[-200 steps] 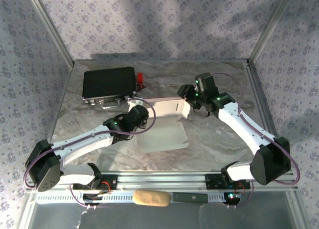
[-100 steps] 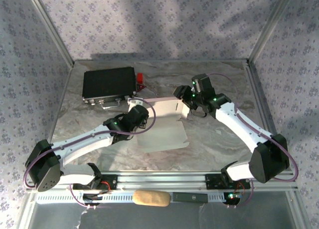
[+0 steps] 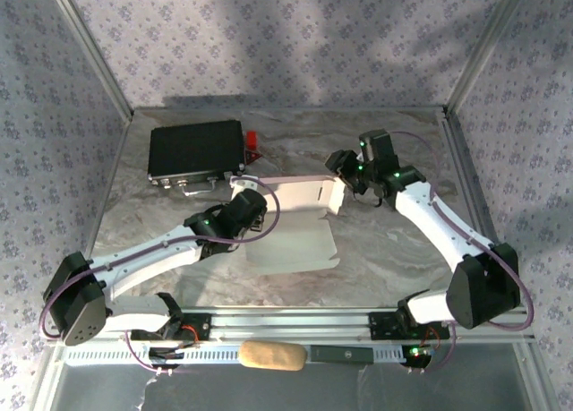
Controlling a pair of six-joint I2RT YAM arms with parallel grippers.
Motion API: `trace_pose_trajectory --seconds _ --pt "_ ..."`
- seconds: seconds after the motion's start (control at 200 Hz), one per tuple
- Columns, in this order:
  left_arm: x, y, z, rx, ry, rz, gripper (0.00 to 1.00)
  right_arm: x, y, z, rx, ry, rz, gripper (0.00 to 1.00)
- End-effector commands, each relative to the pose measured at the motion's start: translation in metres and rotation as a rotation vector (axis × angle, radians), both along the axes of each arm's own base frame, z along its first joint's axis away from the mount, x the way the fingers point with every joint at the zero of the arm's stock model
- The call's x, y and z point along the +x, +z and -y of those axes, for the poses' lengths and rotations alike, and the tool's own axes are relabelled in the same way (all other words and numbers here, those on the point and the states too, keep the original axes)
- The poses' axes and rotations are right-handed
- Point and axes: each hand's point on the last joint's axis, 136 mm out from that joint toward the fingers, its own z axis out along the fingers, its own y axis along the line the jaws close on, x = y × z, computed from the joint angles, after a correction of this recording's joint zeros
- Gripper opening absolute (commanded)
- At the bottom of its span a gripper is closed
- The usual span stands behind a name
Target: Fold the paper box
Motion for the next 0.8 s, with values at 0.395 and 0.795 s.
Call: trace_pose_trajectory --seconds 0.395,0.795 --pt "0.003 0.023 0.006 -0.034 -0.008 0.044 0.0 -0.004 0.0 -0.023 -0.022 0.1 0.009 0.5" --pt "0.004 0.025 0.01 -0.043 -0.017 0.049 0.0 -0.015 -0.004 -0.044 0.039 0.144 0.004 0.5"
